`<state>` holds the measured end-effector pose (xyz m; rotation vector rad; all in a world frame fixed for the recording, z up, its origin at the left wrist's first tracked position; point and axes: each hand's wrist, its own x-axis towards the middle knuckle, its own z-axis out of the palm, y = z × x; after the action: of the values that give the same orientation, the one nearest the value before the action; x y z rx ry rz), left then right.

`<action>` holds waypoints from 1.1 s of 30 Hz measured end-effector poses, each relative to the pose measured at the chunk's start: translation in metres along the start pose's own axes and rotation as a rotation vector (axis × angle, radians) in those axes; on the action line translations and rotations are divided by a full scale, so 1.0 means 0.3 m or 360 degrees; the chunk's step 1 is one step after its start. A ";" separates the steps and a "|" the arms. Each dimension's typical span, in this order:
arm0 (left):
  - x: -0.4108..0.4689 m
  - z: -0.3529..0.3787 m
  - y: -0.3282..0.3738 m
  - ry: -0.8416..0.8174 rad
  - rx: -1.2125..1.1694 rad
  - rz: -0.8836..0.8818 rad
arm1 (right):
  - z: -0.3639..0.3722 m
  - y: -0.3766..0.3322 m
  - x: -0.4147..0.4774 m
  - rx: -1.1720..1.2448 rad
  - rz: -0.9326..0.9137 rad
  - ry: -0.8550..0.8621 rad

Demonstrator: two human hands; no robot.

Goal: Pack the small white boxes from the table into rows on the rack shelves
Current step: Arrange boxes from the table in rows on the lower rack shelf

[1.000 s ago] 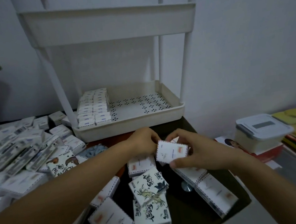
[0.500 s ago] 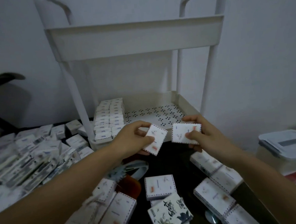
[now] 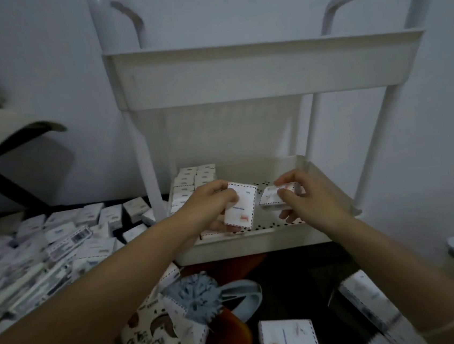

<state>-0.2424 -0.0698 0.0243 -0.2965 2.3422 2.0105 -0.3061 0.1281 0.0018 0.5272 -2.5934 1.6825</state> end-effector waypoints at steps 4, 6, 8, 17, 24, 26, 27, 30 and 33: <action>0.048 -0.007 0.001 -0.0084 0.0170 0.0068 | 0.012 0.007 0.030 0.0030 0.0085 0.0043; 0.062 -0.019 0.006 -0.0119 0.0340 0.0087 | 0.011 0.010 0.041 0.0095 0.0124 0.0049; 0.073 -0.029 0.015 -0.0111 0.0422 0.0108 | 0.003 0.018 0.048 0.0183 0.0155 0.0015; 0.080 -0.017 0.037 -0.0229 0.1450 0.0581 | -0.005 0.057 0.077 -0.0037 0.0080 -0.0115; 0.069 0.011 -0.006 -0.0292 0.1866 0.0769 | 0.020 0.025 0.089 -0.0529 -0.0178 -0.0110; 0.067 0.004 -0.012 -0.0270 0.1847 0.0813 | 0.038 0.015 0.084 -0.0520 -0.0256 -0.0121; 0.064 0.002 -0.016 -0.0257 0.1870 0.0824 | 0.047 0.010 0.082 -0.0578 -0.0302 -0.0140; 0.053 -0.001 -0.034 -0.0227 0.1947 0.0832 | 0.072 -0.002 0.083 -0.0634 -0.0362 -0.0295; 0.028 -0.007 -0.030 -0.0178 0.1941 0.0824 | 0.090 -0.008 0.087 -0.0381 -0.0247 -0.0473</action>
<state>-0.2489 -0.0740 0.0145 0.4901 3.1831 0.2998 -0.3252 0.0962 -0.0028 1.0019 -2.8084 1.3118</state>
